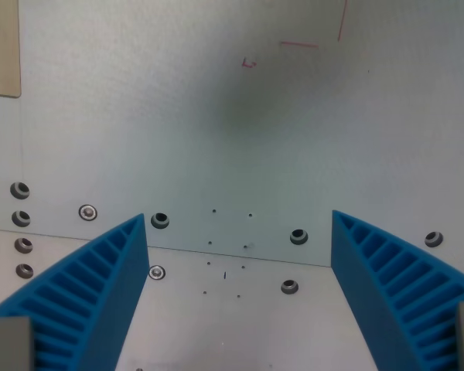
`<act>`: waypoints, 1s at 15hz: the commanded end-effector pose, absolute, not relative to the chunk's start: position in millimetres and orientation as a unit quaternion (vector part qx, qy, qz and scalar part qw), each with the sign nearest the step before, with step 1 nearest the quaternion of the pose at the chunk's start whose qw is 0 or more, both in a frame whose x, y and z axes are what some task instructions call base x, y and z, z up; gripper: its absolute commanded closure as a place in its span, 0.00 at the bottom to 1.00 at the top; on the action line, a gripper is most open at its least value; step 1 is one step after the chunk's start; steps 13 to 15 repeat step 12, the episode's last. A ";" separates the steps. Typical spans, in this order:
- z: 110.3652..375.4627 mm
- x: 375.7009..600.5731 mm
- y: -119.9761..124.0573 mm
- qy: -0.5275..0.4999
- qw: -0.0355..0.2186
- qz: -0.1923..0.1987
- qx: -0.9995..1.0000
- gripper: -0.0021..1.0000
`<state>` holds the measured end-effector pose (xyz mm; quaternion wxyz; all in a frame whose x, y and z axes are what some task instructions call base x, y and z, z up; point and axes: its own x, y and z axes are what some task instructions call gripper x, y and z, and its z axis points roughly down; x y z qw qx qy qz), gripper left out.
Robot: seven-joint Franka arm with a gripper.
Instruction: Move in base positive z
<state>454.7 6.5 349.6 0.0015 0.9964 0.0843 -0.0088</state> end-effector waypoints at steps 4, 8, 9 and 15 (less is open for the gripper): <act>372.4 454.1 6.3 0.084 0.002 -0.006 0.996 0.00; 392.4 454.2 6.2 0.084 0.002 -0.006 0.996 0.00; 397.4 454.2 6.2 0.084 0.002 -0.006 0.996 0.00; 412.4 454.4 6.1 0.084 0.002 -0.006 0.996 0.00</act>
